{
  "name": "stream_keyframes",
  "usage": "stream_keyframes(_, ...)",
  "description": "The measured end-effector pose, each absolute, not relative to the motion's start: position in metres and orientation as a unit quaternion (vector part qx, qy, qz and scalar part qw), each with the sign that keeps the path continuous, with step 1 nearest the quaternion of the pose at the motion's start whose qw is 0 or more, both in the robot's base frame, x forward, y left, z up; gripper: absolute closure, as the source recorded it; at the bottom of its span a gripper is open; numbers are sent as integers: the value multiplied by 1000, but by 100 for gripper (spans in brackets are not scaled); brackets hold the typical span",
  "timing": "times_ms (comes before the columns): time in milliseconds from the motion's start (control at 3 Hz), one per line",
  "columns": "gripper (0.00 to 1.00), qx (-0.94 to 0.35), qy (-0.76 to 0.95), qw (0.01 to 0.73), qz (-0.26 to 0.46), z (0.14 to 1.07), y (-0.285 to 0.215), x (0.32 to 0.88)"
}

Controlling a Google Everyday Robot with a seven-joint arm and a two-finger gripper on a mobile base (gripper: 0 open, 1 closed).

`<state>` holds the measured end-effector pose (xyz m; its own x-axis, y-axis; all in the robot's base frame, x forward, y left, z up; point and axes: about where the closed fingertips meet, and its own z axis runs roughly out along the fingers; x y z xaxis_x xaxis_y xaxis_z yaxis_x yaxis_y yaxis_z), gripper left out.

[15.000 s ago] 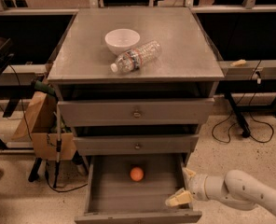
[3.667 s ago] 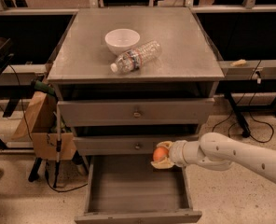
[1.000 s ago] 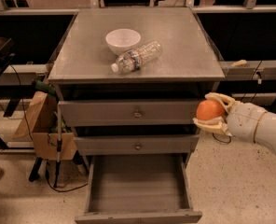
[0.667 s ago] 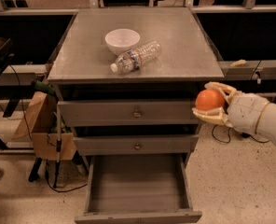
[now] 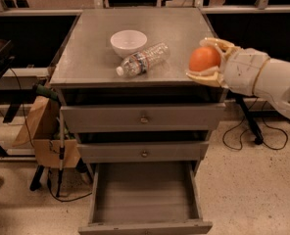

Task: Pick orange from bottom drawer and place on counter

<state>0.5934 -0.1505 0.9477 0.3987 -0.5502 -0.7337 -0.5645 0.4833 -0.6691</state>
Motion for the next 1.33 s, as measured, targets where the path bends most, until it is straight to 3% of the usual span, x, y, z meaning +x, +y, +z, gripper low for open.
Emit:
stream_keyframes(667, 100, -522, 565, 639, 12, 954, -95, 658)
stream_keyframes(1333, 100, -511, 604, 610, 36, 923, -73, 713)
